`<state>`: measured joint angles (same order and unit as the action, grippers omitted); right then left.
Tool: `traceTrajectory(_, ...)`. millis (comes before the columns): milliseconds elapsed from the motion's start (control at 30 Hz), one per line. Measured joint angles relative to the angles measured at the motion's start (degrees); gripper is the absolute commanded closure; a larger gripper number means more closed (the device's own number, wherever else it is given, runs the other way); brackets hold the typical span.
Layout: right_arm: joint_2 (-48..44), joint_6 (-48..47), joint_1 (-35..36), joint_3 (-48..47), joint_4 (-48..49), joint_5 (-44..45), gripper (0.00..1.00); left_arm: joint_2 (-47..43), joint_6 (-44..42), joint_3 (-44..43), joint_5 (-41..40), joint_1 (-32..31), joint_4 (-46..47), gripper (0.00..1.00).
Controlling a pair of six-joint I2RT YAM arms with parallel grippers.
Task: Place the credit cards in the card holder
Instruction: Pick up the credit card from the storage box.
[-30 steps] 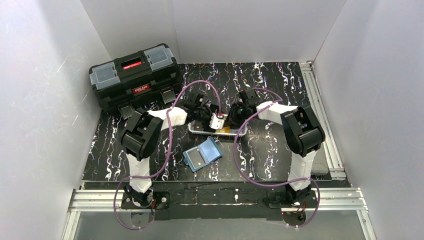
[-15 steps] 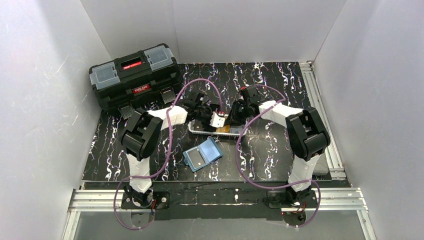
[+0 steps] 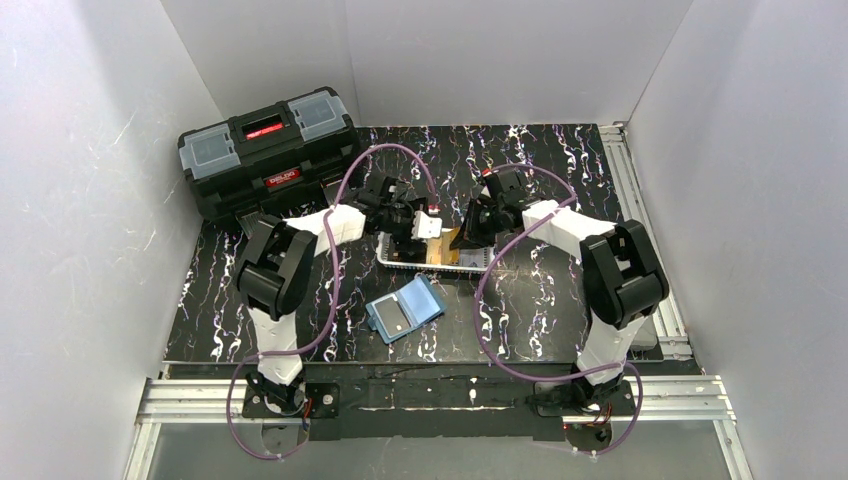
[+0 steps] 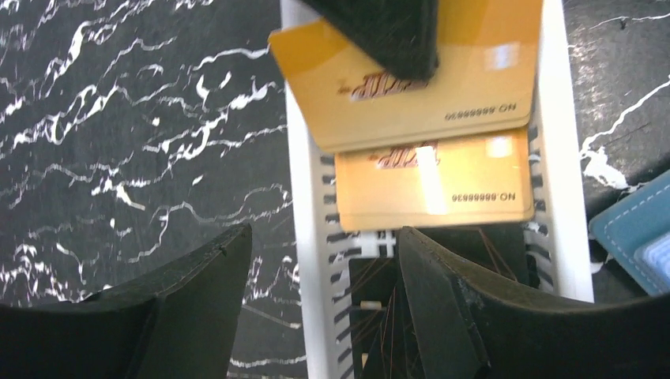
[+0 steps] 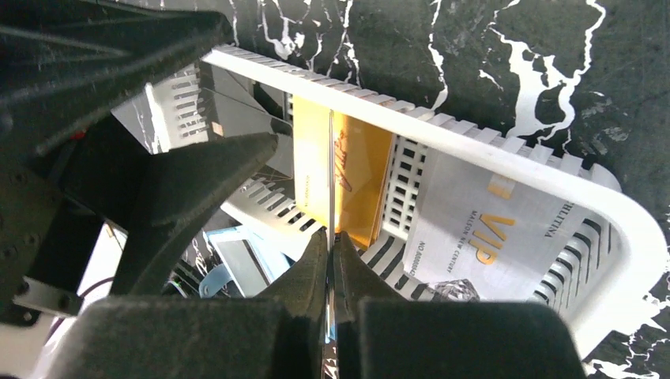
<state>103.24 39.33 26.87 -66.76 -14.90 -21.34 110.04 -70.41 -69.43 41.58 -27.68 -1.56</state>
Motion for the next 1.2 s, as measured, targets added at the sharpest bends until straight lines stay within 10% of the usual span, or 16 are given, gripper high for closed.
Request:
traceTrajectory(500,-11.3,-9.9,2.1,2.7,6.0,-5.6,0.99,-6.7,11.6,-11.6,6.5,4.9,-17.1,0.23)
traceTrajectory(833,-22.5,-26.3,12.4,6.7,12.5,-6.5,0.99,-13.8,6.2,-21.8,20.7,6.1,-56.7,0.48)
traceTrajectory(1200,-23.2,-28.9,12.3,8.5,15.5,-8.3,0.99,-13.8,0.9,-21.8,20.1,6.3,-58.9,0.69)
